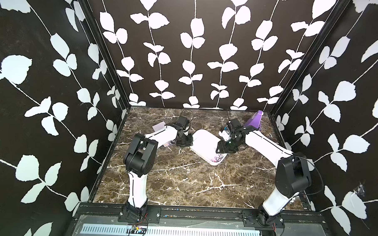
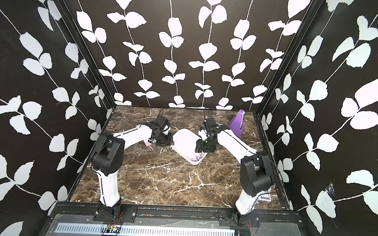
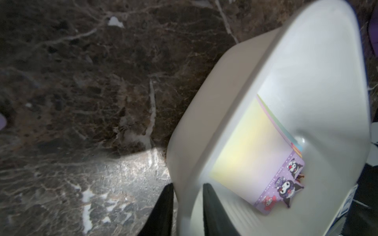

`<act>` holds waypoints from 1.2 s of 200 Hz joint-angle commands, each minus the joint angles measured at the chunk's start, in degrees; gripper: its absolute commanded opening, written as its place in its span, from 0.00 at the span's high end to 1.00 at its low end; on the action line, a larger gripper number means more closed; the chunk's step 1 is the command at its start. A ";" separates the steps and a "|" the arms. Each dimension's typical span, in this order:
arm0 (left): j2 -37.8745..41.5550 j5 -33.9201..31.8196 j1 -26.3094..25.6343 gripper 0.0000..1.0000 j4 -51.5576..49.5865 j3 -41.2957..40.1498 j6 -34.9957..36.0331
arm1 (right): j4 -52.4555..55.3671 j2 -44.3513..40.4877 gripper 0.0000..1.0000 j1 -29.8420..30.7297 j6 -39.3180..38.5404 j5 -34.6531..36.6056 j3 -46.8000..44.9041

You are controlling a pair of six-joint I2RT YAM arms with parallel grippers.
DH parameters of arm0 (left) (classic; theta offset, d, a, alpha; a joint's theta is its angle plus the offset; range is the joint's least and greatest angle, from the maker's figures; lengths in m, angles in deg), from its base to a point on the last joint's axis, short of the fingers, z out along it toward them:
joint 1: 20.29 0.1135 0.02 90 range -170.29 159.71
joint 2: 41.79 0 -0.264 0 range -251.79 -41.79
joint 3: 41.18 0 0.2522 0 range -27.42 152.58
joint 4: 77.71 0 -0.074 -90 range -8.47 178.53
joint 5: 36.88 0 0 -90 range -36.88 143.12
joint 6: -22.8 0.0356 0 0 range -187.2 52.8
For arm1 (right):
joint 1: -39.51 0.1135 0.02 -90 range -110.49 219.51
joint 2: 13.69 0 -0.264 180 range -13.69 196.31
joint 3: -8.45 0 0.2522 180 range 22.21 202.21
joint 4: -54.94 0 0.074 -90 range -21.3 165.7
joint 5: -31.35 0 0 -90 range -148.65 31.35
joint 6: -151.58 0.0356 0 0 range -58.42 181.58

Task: Take the stickers out of the storage box
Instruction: Pick up the storage box at the center of the board, then pick up the sticker from the storage box.

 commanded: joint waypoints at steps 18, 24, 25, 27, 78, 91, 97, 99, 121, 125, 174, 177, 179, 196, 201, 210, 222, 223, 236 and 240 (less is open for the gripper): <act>2.42 -1.59 -0.42 0.87 0.87 0.86 1.16 | 1.22 3.78 0.43 2.44 0.00 1.64 2.88; 2.62 -1.76 -0.44 0.87 0.71 0.99 1.28 | 1.52 4.54 0.43 2.69 -0.10 2.20 3.53; 2.64 -1.77 -0.44 0.87 0.64 0.99 1.29 | 1.53 4.66 0.42 2.71 -0.07 2.31 3.62; 2.66 -1.85 -0.40 0.87 0.55 1.05 1.36 | 1.64 4.96 0.42 2.77 -0.13 2.53 3.75; 4.10 -3.76 -0.69 0.86 -2.64 1.69 2.72 | 6.67 8.12 0.35 3.74 -0.90 9.09 7.27; 4.51 -3.98 -0.80 0.86 -2.94 1.69 2.81 | 7.60 8.29 0.33 3.98 -0.93 11.65 7.44; 4.57 -3.98 -0.87 0.86 -3.00 1.83 2.81 | 7.93 8.44 0.33 4.11 -1.00 12.50 7.51; 4.59 -3.94 -0.86 0.86 -3.02 1.81 2.80 | 8.01 8.48 0.33 4.09 -1.09 12.70 7.49; 4.75 -3.94 -1.20 0.86 -3.11 2.30 2.79 | 8.24 10.21 0.32 4.07 -1.68 12.81 7.40; 4.75 -3.84 -1.23 0.86 -3.12 2.37 2.81 | 8.37 10.66 0.32 4.13 -1.90 12.51 7.47; 4.78 -4.02 -1.37 0.86 -4.08 3.10 3.15 | 7.02 14.00 0.32 4.11 -2.25 7.24 6.50; 4.90 -4.07 -1.34 0.86 -4.08 3.17 3.24 | 6.87 14.00 0.32 4.08 -2.19 6.49 6.28; 4.94 -4.11 -1.35 0.86 -4.15 3.18 3.30 | 6.75 13.94 0.32 4.07 -2.12 6.49 6.23; 4.90 -4.18 -1.40 0.86 -4.27 3.36 3.25 | 5.13 13.33 0.33 4.08 -1.39 3.96 5.40; 4.94 -4.23 -1.34 0.86 -4.21 3.40 3.28 | 4.78 13.21 0.33 4.07 -1.27 3.50 5.28; 4.82 -4.00 -1.37 0.86 -4.17 3.60 3.28 | 4.46 12.66 0.34 4.09 -1.01 2.67 5.16; 4.59 -3.73 -1.41 0.86 -4.16 3.88 3.23 | 4.34 12.02 0.35 4.08 -0.70 1.99 5.36; 4.55 -3.73 -1.41 0.86 -4.17 3.88 3.18 | 4.34 11.96 0.35 4.07 -0.72 1.99 5.37; 4.36 -3.57 -1.44 0.86 -4.24 4.15 3.14 | 4.38 11.38 0.38 4.13 -0.56 1.64 5.76; 4.34 -3.55 -1.39 0.86 -4.25 4.31 3.20 | 4.51 11.21 0.40 4.06 -0.50 1.43 5.86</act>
